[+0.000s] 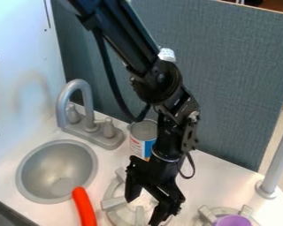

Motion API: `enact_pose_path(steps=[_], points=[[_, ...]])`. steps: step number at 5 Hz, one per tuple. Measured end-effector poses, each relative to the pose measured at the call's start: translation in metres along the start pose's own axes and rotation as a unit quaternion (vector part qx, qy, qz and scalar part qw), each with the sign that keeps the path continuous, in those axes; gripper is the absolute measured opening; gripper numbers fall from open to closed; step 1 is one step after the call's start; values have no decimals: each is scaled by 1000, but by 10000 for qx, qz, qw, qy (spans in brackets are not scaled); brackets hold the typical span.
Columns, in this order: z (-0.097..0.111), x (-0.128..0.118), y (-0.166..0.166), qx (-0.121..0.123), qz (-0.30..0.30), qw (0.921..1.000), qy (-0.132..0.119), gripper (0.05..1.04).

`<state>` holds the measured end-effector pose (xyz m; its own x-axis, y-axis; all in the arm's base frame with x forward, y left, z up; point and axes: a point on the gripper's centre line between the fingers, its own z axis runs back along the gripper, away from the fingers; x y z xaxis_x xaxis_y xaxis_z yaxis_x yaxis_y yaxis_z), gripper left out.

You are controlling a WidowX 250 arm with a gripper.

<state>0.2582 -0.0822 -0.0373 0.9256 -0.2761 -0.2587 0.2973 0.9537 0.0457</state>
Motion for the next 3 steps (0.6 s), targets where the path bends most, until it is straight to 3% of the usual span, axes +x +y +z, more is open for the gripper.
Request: enact_pose_path(steps=[1,2,3], points=[[-10,-4,0,-1,-33,9999,154,1005],[-10,-17,-5,-142,-511,9986,-7,1005],[-7,-23,-15,23,-884,9956,-314,1005]])
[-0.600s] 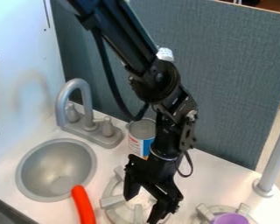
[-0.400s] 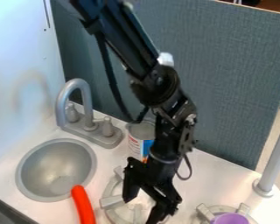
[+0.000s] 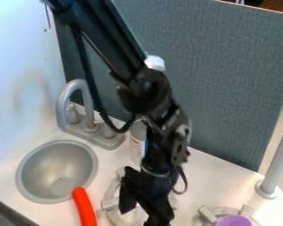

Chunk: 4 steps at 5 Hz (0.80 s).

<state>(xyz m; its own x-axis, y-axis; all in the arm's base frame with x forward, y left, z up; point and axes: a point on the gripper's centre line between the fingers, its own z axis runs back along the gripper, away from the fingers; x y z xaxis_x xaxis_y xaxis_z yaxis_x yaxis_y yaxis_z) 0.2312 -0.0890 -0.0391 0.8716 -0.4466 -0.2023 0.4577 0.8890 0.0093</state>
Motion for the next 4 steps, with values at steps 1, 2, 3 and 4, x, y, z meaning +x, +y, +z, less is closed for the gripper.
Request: enact_pose_path(steps=[1,2,3,4], points=[[-4,7,-3,101,-71,9996,-236,1005],[-22,13,-13,162,-240,9995,-88,1005],[-38,29,-28,257,-307,9991,-102,1005],[-45,28,-34,398,-171,9991,-38,1005]])
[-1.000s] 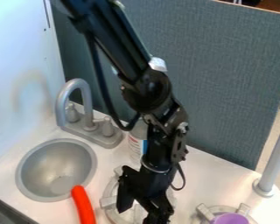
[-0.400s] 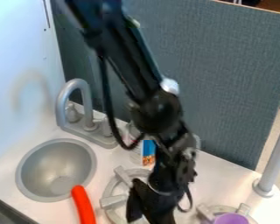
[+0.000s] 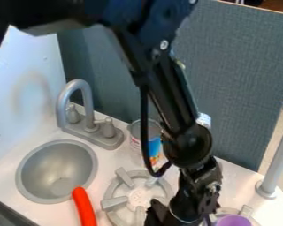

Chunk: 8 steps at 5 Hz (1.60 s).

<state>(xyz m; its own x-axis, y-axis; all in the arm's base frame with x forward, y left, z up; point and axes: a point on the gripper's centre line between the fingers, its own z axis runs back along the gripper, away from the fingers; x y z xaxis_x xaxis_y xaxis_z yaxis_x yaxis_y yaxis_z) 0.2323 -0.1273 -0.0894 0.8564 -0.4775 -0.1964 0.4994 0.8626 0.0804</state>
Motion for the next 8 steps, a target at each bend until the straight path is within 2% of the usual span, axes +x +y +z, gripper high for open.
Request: enact_pose_path(steps=[1,2,3,4,5,6,7,8], points=[[-4,-4,0,307,283,9990,167,1005],[-10,-8,3,487,521,9968,360,1005],[-12,-6,4,461,576,9968,303,1005],[-17,-4,11,332,780,9962,201,948],[-18,-4,16,153,930,9953,212,774],[-19,-6,18,-7,1075,9941,175,771],[-17,-21,16,-49,1102,9937,174,771],[22,-26,19,-176,1116,9929,-366,769]])
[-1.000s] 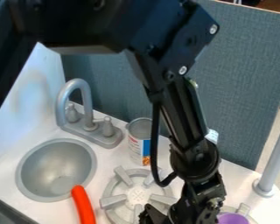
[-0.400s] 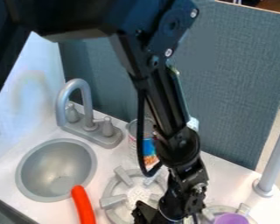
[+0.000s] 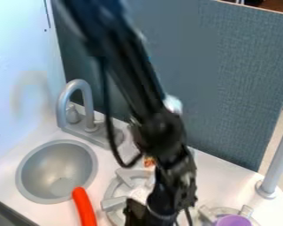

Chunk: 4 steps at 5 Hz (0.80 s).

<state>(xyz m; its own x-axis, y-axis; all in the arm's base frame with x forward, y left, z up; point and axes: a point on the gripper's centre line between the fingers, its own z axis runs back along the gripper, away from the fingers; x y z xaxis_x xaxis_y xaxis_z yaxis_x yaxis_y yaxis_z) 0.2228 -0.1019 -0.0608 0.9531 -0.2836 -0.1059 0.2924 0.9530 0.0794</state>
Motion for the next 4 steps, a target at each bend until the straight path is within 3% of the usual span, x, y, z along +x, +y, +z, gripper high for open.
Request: enact_pose_path(steps=[1,2,4], points=[[16,15,14,-351,205,9983,-413,769],[21,38,30,-194,554,9969,-516,769],[7,72,81,47,1457,9893,-113,769]])
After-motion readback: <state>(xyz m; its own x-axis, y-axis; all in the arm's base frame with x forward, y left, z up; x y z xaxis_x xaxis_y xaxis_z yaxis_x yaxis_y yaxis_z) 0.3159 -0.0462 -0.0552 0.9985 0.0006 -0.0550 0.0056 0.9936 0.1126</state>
